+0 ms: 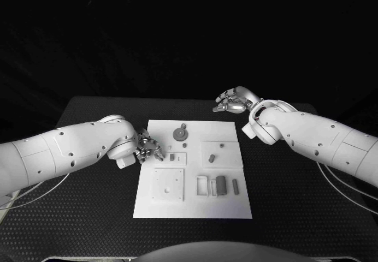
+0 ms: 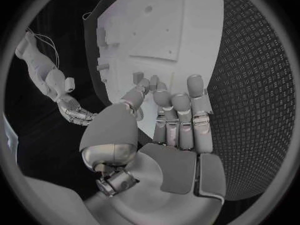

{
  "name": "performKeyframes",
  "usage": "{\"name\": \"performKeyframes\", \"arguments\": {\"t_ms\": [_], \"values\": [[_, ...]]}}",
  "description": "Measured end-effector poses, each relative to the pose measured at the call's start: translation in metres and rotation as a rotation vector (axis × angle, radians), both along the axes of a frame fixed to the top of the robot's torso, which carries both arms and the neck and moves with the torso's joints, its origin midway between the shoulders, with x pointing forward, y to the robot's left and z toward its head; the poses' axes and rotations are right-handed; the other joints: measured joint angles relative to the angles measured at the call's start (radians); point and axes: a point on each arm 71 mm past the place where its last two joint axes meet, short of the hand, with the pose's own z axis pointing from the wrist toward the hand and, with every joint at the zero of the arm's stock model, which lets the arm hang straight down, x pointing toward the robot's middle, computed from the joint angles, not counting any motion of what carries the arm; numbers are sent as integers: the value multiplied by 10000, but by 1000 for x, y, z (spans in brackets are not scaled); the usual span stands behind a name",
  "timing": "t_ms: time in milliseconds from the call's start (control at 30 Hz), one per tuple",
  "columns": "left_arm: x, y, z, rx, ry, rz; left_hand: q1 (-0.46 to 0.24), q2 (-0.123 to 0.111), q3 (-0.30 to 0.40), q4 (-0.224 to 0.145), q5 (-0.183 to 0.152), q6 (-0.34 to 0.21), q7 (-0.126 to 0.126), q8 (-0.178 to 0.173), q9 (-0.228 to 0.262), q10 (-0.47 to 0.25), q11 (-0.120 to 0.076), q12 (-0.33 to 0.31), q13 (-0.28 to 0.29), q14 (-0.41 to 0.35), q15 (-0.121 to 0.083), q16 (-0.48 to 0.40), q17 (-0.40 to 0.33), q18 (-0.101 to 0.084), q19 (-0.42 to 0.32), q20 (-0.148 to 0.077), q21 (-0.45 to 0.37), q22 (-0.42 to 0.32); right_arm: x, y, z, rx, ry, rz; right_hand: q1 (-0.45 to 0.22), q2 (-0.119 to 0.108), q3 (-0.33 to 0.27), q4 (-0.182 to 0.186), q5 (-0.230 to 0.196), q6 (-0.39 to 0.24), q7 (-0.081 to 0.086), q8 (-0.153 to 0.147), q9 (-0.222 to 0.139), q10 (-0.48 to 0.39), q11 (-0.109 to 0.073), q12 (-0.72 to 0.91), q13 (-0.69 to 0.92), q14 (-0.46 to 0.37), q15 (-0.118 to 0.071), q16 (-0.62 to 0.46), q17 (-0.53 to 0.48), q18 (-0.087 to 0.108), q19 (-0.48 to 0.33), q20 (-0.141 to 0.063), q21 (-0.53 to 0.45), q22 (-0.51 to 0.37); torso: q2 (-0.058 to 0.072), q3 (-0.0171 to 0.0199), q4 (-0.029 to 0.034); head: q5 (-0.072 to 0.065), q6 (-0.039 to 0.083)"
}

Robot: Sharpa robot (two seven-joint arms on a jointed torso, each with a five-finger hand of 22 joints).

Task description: Assemble the parts on the task board

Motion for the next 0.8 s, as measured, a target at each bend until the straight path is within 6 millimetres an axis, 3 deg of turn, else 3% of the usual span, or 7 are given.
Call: {"name": "performKeyframes", "arguments": {"t_ms": [233, 367, 800], "values": [[0, 0, 0, 39, -26, -5, 5, 6, -4, 4, 0, 1, 1, 12, -2, 11, -10, 0, -4, -3, -3, 34, -10, 1, -20, -20, 0, -1, 0, 0, 0, -2, 5, 0, 0, 0, 0, 0, 0, 0, 0, 0, 0, 0, 0, 0, 0, 0, 0, 0, 1, 1, 0, 0, 0, 9, 0, 0, 1, 0, 2], [0, 0, 0, 46, -36, -18, 223, 180, 173, -195, -35, 1, 1, -1, -54, 11, -9, 27, -20, -37, -36, 43, -36, 0, -53, -24, 1, -2, 0, 0, 0, -2, 8, 3, 0, 0, 0, 0, 0, 0, 0, 0, 0, 0, 0, 0, 0, 1, -1, 0, -10, 0, 0, 0, 0, 9, 0, 0, 2, -3, 5], [0, 0, 0, 29, -196, 98, 345, 145, 447, -251, -98, -1, 0, -48, -33, 7, -5, 38, -38, -41, -32, 78, -52, 0, -55, -22, 0, -3, 0, 0, 0, -3, 15, 9, 0, 0, 0, 0, 0, 0, 0, 0, 0, 0, 0, -38, 1, 2, -2, 0, -9, 0, 0, 0, 0, 28, 2, -1, 4, -8, 1]]}}
